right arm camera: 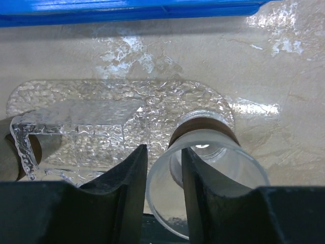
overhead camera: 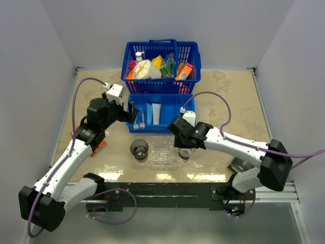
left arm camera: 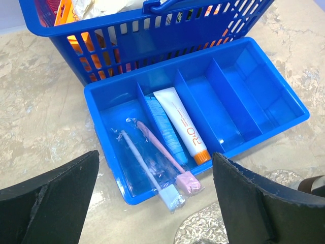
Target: Prepare toiletry sets of a toothbrush and toothpaste on the tray
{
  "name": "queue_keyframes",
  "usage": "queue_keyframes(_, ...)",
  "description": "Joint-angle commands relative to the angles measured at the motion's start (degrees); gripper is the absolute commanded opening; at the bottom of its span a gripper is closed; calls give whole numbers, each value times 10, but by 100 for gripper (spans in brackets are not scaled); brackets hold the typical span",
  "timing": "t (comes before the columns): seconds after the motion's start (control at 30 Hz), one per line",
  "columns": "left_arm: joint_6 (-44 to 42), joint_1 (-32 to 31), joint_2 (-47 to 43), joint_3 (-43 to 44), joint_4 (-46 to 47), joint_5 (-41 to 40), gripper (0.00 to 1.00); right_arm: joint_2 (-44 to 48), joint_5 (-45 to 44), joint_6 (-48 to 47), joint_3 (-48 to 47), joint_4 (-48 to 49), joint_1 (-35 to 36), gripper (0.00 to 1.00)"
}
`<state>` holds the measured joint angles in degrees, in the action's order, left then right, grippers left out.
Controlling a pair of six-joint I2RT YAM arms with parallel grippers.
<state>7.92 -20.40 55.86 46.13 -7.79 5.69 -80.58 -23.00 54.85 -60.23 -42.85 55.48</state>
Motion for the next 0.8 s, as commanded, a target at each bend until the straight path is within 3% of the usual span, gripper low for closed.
queue_keyframes(0.0,3,-3,-8,0,20,1,96,-10,-20,3,-29,-3,1,32)
queue_keyframes(0.47,5,-3,1,0,22,7,96,16,17,-97,-10,-16,6,1)
queue_keyframes(0.77,4,-3,10,0,21,5,96,45,28,-184,2,-9,26,0)
